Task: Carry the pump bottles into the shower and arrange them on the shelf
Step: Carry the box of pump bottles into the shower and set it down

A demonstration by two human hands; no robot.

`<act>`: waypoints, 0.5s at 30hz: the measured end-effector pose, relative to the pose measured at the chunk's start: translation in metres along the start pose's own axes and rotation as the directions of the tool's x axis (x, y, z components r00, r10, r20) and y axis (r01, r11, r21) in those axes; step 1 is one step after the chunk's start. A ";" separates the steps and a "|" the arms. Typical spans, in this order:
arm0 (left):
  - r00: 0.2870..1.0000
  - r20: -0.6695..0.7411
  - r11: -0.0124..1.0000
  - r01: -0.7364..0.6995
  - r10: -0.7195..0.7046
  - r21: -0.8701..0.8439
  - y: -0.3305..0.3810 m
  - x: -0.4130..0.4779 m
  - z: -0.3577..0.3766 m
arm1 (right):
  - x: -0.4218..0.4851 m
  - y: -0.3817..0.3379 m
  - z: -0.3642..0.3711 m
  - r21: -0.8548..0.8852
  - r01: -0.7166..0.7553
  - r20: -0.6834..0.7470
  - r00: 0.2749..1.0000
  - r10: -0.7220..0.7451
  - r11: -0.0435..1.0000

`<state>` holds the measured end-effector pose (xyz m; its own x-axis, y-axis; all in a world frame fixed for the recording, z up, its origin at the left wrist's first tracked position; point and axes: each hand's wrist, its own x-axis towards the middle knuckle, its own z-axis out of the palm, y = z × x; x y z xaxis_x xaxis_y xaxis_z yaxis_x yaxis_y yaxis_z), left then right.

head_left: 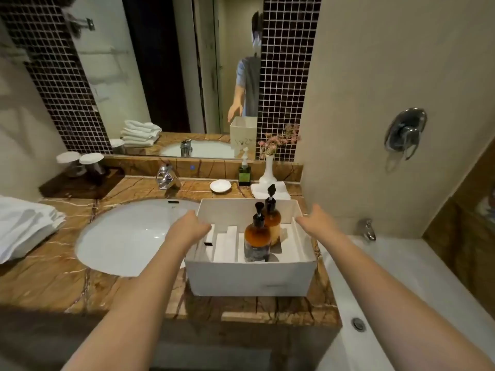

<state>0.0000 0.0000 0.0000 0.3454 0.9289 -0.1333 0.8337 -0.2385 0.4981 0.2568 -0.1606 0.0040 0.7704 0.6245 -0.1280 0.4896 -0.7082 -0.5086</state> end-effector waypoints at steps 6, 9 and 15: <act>0.997 0.040 0.998 0.058 -0.058 0.001 -0.024 0.013 0.032 | 0.009 0.014 0.031 0.041 -0.118 0.142 0.984 0.111 0.992; 1.000 0.005 1.000 0.016 -0.016 0.023 -0.028 0.025 0.034 | 0.017 0.017 0.039 0.000 -0.083 0.115 0.990 0.082 0.997; 1.000 -0.001 0.998 -0.022 0.022 0.057 -0.027 0.028 0.032 | 0.016 0.018 0.039 -0.085 -0.050 0.032 0.998 0.053 0.995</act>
<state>0.0008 0.0236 -0.0443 0.3631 0.9238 -0.1212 0.8492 -0.2746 0.4510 0.2622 -0.1502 -0.0404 0.7817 0.5965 -0.1819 0.4835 -0.7639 -0.4274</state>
